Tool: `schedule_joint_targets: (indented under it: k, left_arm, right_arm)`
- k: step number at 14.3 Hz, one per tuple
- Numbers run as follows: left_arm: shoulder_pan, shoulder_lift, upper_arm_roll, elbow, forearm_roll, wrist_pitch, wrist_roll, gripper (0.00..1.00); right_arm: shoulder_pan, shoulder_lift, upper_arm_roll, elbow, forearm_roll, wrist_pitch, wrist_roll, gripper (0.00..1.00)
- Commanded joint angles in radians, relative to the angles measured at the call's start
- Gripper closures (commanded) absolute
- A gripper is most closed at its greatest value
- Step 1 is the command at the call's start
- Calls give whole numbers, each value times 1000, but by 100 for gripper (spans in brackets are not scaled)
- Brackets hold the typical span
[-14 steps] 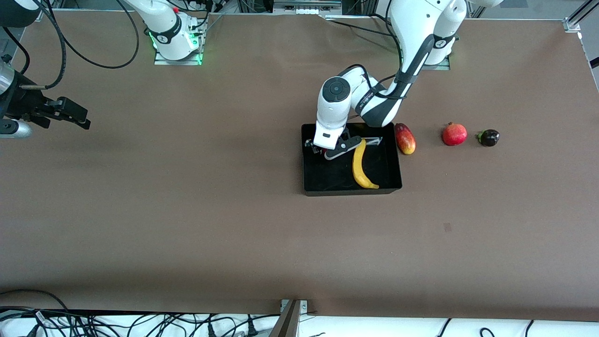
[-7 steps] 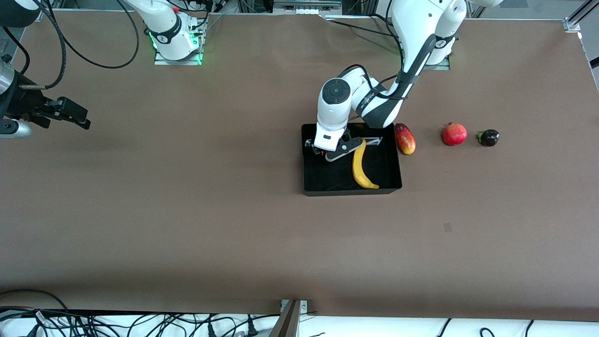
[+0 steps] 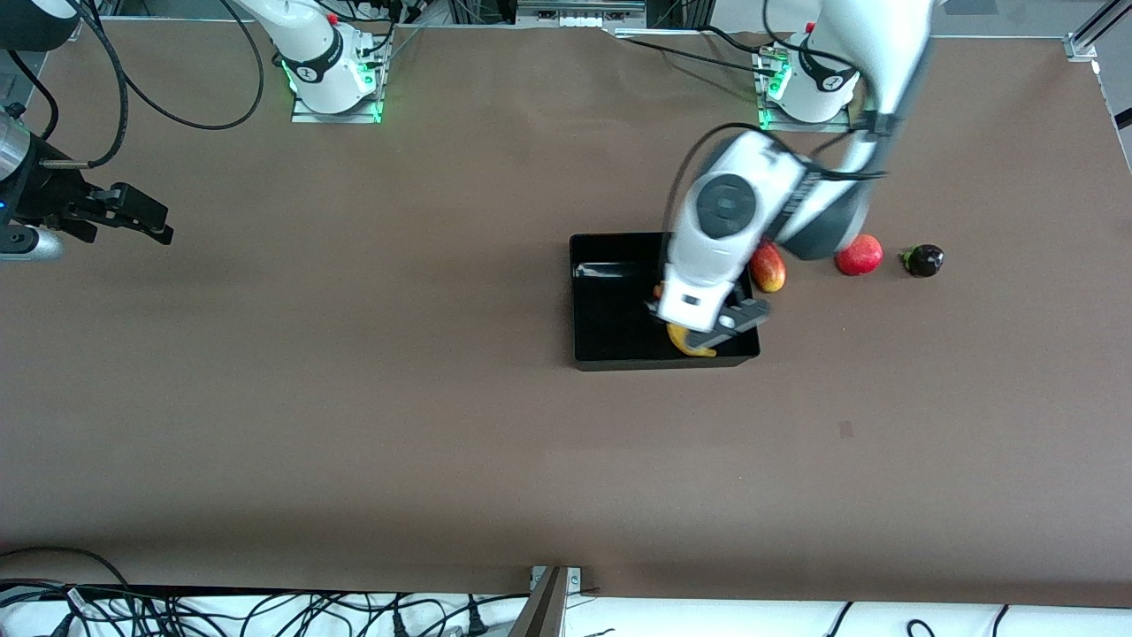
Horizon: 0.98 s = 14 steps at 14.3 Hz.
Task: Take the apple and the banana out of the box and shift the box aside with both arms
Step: 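Lift the apple out of the tray and carry it past the mango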
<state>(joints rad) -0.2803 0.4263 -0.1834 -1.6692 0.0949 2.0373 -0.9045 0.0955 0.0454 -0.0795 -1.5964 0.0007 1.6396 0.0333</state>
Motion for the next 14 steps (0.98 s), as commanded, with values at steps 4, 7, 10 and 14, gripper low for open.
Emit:
schedule_joint_targets:
  k: [4, 7, 10, 14]
  left_arm:
    - [375, 44, -27, 3, 49, 80, 638, 100]
    - [449, 164, -14, 5, 110, 283, 815, 100]
    - [470, 290, 19, 5, 192, 485, 822, 100]
    - [461, 336, 53, 5, 212, 560, 822, 100]
  right_arm:
    - [0, 2, 1, 10, -7, -3, 2, 0]
    - [1, 2, 3, 12, -7, -3, 5, 0]
    - [1, 2, 3, 12, -7, -3, 5, 0]
    - [0, 2, 3, 12, -7, -3, 2, 0]
